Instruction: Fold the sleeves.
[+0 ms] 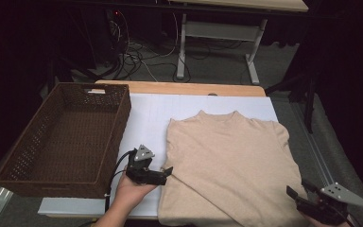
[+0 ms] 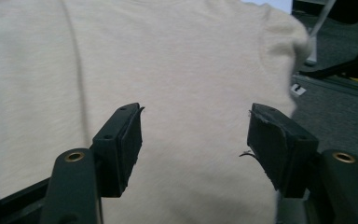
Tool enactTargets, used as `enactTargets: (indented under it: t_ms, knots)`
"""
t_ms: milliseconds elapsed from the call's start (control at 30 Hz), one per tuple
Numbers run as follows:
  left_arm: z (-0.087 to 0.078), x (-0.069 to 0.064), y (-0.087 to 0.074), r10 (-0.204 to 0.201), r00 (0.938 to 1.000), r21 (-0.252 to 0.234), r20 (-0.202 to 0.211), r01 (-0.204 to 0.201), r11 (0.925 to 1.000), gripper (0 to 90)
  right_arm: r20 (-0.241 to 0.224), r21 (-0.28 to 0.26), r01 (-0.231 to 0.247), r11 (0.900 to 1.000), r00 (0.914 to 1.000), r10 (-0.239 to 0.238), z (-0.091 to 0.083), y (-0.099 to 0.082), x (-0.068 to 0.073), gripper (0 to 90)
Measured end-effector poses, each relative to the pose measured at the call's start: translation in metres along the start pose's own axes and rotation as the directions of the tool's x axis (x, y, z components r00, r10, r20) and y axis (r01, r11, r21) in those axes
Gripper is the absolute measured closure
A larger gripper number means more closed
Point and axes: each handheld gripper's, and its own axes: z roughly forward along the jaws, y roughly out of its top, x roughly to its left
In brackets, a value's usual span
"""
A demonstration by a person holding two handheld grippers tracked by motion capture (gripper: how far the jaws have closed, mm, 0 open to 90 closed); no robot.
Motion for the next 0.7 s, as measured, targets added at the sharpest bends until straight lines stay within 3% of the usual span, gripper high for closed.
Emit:
enactTargets:
  t_ms: [233, 400, 700]
  knots:
    - [-0.005, 0.000, -0.006, -0.008, 0.9991, -0.019, 0.041, 0.009, 0.9998, 0.0, 0.027, 0.008, -0.001, 1.0000, 0.9996, 0.000, 0.026, 0.017, -0.011, 37.4]
    - [-0.005, -0.001, -0.008, 0.015, 0.9982, -0.037, 0.058, -0.013, 0.9992, 0.0, 0.045, 0.011, -0.007, 0.9999, 0.9990, 0.007, 0.044, 0.031, -0.021, 37.8]
    - [-0.001, -0.001, -0.009, 0.014, 0.9987, -0.029, 0.049, -0.012, 0.9995, 0.0, 0.076, 0.009, -0.039, 0.9992, 0.9964, 0.038, 0.061, 0.045, -0.045, 38.7]
